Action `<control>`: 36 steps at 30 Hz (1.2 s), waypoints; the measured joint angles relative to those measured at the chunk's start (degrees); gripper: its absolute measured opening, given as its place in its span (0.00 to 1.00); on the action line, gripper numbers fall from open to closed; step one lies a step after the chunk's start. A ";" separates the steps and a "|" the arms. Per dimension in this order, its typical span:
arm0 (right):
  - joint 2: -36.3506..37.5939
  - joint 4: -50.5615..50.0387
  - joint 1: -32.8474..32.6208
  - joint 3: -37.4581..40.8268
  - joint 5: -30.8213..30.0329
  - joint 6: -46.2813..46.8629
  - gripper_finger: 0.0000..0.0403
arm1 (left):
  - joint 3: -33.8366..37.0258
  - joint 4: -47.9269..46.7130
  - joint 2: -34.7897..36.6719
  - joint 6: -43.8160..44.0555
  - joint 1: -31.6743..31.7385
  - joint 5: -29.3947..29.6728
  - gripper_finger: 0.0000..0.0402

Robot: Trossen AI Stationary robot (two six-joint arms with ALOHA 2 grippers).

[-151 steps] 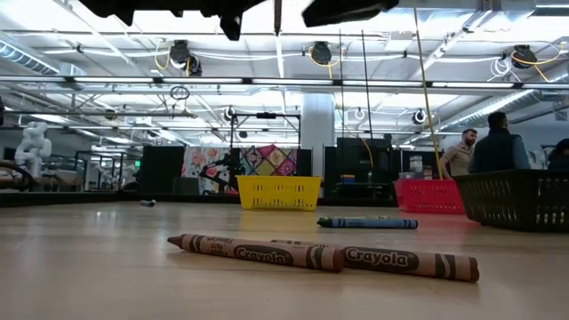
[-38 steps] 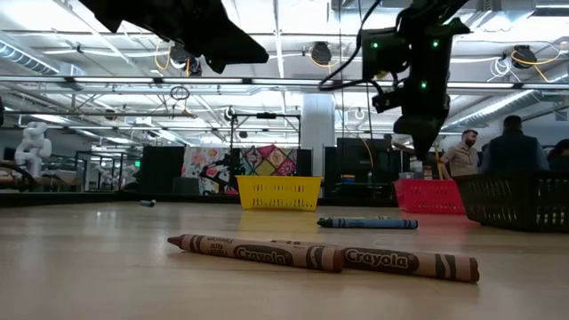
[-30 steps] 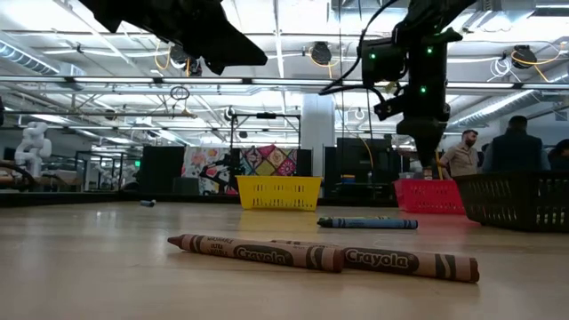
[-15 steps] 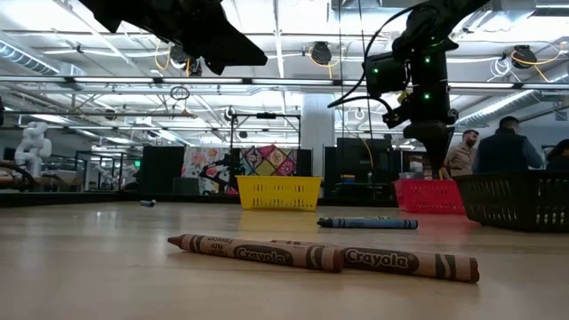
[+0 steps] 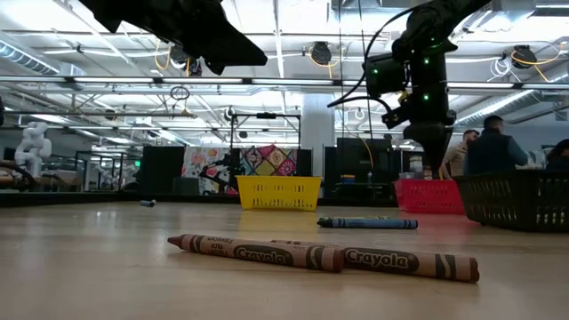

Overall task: Sort crayons
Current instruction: Put the green crayon into the black bin

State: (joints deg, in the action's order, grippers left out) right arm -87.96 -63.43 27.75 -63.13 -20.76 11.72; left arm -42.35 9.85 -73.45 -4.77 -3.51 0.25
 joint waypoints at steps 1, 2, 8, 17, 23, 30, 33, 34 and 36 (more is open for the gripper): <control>0.00 0.22 0.00 0.00 -0.01 0.49 0.22 | 0.00 -0.04 0.00 0.02 0.00 0.00 0.21; 0.00 0.52 0.00 0.00 -0.01 0.88 0.23 | 0.00 -0.08 0.00 0.06 0.00 0.00 0.21; 0.00 1.38 -0.66 0.00 0.01 2.41 0.26 | 0.00 -0.17 0.00 2.22 0.00 -0.01 0.21; 0.00 0.86 -2.74 0.00 0.04 2.61 0.26 | 0.00 -3.10 -0.04 3.04 0.00 0.00 0.21; 0.38 -1.66 -5.16 0.00 0.05 5.27 0.26 | 0.00 -4.44 -0.04 7.25 -0.15 -0.96 0.21; 2.14 -4.75 -7.86 0.02 0.03 8.78 0.26 | 0.00 -8.62 -0.04 7.52 -2.21 -2.17 0.21; 3.76 -4.84 -8.93 0.02 0.05 10.70 0.26 | 0.00 -8.38 -0.04 9.71 -2.67 -1.19 0.21; 4.33 -4.88 -9.36 0.02 0.05 11.51 0.26 | 0.00 -8.05 -0.04 10.72 -2.67 -0.66 0.21; 5.54 -4.91 -10.16 0.02 0.05 13.35 0.26 | 0.00 -7.49 -0.04 11.90 -2.49 0.26 0.21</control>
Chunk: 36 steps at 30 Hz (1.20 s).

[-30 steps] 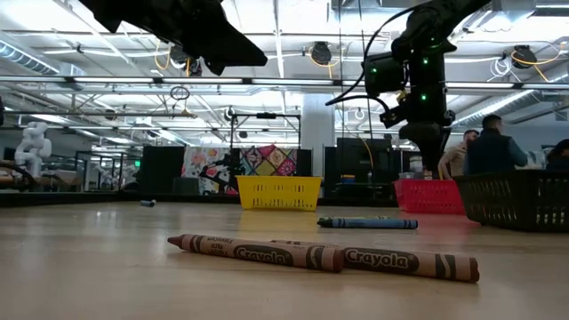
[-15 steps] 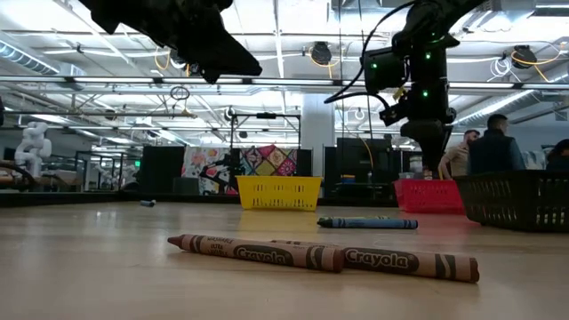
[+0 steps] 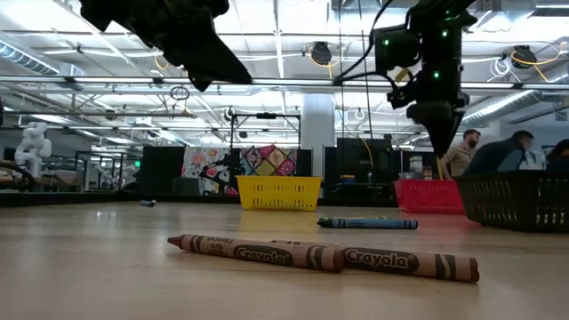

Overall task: Sort crayons
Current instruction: Put the green crayon into the black bin

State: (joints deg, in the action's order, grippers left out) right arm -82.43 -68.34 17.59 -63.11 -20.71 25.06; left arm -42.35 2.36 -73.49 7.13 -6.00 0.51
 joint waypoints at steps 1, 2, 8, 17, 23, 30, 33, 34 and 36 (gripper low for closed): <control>0.66 -0.03 -0.35 0.00 0.00 0.91 0.26 | 0.00 0.12 0.00 0.03 0.02 0.14 0.21; 1.26 0.00 -0.65 0.00 0.02 1.79 0.26 | 0.00 0.08 -0.02 0.05 0.02 0.22 0.21; 4.11 1.17 -2.02 -0.02 0.02 4.88 0.26 | -0.45 3.69 -4.16 -0.29 -0.09 -0.05 0.21; 5.15 3.86 -2.76 0.00 0.04 4.30 0.26 | -8.94 4.43 -14.42 -2.97 0.02 0.24 0.21; 5.15 3.88 -2.76 -0.02 0.04 4.28 0.26 | -16.36 -1.01 -22.19 -2.90 0.02 0.30 0.21; 5.13 4.10 -2.76 -0.02 0.01 4.14 0.26 | -23.46 -9.88 -27.76 -1.46 0.02 -0.79 0.21; 5.13 4.68 -2.76 -0.02 0.00 4.06 0.26 | -25.05 -10.63 -28.74 -1.44 0.02 -3.02 0.21; 5.13 4.83 -2.76 -0.02 0.00 4.06 0.26 | -25.45 -10.86 -29.07 -1.45 0.02 -3.37 0.21; 5.13 5.18 -2.76 -0.02 0.02 4.06 0.26 | -26.12 -11.34 -29.88 -1.44 0.00 -3.45 0.21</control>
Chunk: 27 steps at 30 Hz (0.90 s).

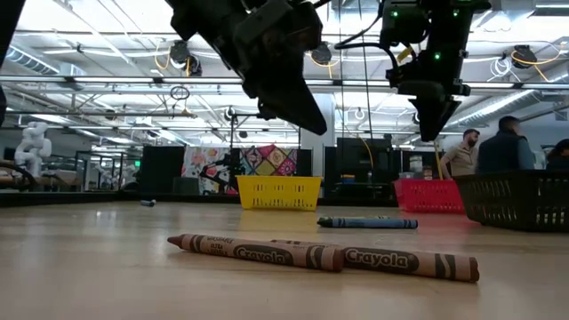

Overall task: Sort crayons
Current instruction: Put the green crayon into the black bin

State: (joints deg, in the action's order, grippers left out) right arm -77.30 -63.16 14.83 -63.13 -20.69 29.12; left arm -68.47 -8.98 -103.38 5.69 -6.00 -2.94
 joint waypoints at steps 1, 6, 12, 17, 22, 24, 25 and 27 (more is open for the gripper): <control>0.00 0.00 0.00 0.00 -0.02 0.00 0.26 | -0.44 -0.08 -0.60 -0.02 0.00 -0.02 0.21; 0.00 0.03 0.00 0.00 -0.02 0.00 0.26 | -2.12 -0.28 -3.97 -0.02 0.28 -0.03 0.21; 0.00 0.20 0.00 0.00 0.00 0.00 0.26 | -4.66 -0.53 -7.98 -0.02 0.42 -0.35 0.21; 0.00 0.40 0.00 0.00 -0.02 -0.02 0.26 | -5.50 -0.65 -10.26 0.00 0.39 -1.36 0.21; 0.00 0.84 0.00 0.00 0.00 -0.01 0.26 | -5.61 -0.49 -10.77 0.03 0.42 -1.39 0.21; 0.00 1.13 0.00 0.00 0.00 -0.02 0.26 | -5.61 -0.17 -10.77 0.03 0.40 -1.39 0.21; 0.00 1.29 0.00 0.00 0.00 -0.02 0.26 | -5.61 0.00 -10.77 0.04 0.41 -1.39 0.21; 0.00 1.69 0.00 0.00 0.00 -0.02 0.26 | -5.61 0.32 -10.77 0.05 0.39 -1.39 0.21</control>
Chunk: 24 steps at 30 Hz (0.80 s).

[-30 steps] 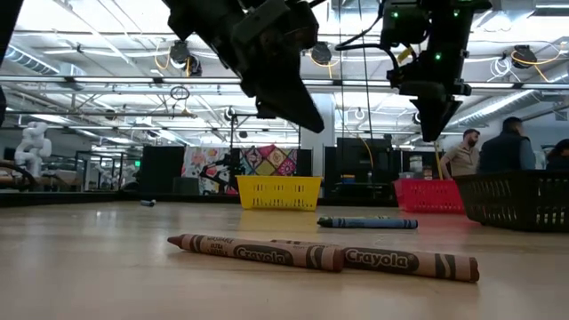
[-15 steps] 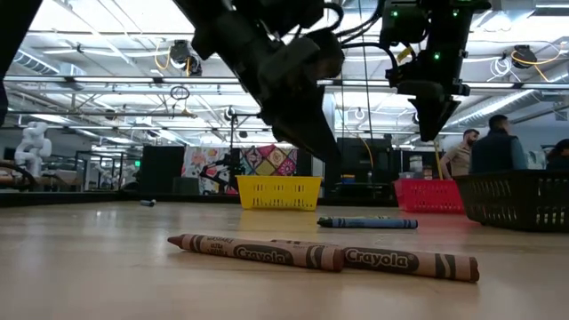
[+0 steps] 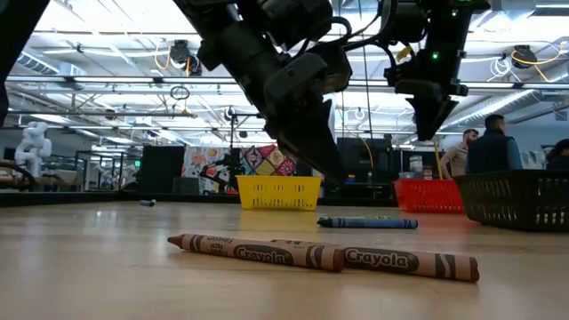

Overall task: Sort crayons
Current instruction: Put the green crayon into the black bin

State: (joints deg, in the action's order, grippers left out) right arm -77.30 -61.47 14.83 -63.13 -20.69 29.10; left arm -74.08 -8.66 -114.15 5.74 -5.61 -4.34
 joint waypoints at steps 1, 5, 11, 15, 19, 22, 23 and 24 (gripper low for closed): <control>0.00 0.04 0.00 0.00 0.00 0.00 0.26 | 0.00 0.08 -0.10 0.04 0.00 0.00 0.21; 0.00 0.04 0.00 0.00 0.02 -0.25 0.26 | 0.11 0.09 -1.95 1.46 -0.15 -0.94 0.21; -0.02 0.50 0.00 -0.02 0.02 -0.85 0.26 | 0.00 2.40 -4.28 1.52 -0.15 -2.14 0.21; -0.04 0.61 0.00 -0.02 0.04 -1.26 0.26 | -0.01 2.66 -4.18 1.53 -0.15 -2.89 0.21; -0.02 0.71 0.00 -0.02 0.04 -1.29 0.26 | 0.00 2.43 -4.20 2.30 -0.15 -2.89 0.21; -0.02 0.81 0.00 -0.02 0.04 -1.29 0.26 | 0.00 2.37 -4.60 2.91 -0.15 -2.89 0.21; -0.02 0.81 0.00 -0.02 0.04 -1.29 0.26 | 0.01 2.22 -4.79 2.94 -0.15 -2.89 0.21; -0.02 0.82 0.00 -0.02 0.04 -1.29 0.26 | 0.05 2.01 -4.88 2.95 -0.15 -2.95 0.21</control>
State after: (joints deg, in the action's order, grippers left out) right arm -77.32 -60.65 14.83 -63.16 -20.64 27.81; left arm -74.04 -6.66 -119.03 8.69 -5.76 -7.29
